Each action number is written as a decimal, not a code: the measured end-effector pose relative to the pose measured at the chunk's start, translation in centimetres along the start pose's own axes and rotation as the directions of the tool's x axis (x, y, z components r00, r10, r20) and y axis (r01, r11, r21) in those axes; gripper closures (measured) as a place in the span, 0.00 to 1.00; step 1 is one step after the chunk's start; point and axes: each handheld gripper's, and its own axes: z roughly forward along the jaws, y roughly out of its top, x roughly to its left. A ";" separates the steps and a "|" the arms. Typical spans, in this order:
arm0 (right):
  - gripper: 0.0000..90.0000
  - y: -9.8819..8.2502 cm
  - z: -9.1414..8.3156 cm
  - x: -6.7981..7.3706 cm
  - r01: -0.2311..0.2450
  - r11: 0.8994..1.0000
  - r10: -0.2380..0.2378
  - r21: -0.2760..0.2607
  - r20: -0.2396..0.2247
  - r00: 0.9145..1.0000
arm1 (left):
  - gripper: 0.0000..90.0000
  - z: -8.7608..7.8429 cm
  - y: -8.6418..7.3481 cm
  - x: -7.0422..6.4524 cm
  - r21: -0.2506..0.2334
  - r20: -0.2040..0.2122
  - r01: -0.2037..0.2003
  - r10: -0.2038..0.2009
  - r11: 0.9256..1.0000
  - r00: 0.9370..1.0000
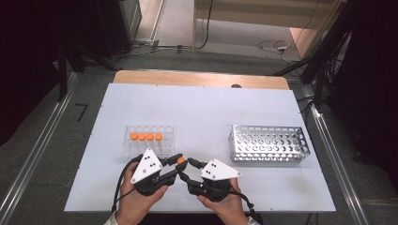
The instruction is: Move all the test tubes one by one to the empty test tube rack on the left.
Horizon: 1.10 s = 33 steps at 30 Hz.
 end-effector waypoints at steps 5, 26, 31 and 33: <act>0.36 -0.1 -1.1 -1.3 -0.036 0.999 0.037 -0.018 0.022 0.999 | 0.78 -1.8 0.6 1.5 -0.012 -0.040 0.029 -0.030 0.999 0.999; 0.35 -1.6 -4.9 -6.0 -0.125 0.991 0.129 -0.044 0.133 0.983 | 0.78 -7.9 1.1 7.9 -0.079 -0.275 0.095 -0.114 0.992 0.955; 0.35 -1.7 -4.7 -6.1 -0.127 0.991 0.130 -0.036 0.133 0.982 | 0.78 -8.2 1.3 8.8 -0.087 -0.320 0.085 -0.108 0.993 0.941; 0.36 -1.7 -4.7 -6.1 -0.126 0.991 0.130 -0.035 0.133 0.983 | 0.78 -8.2 1.4 9.3 -0.086 -0.340 0.082 -0.107 0.993 0.935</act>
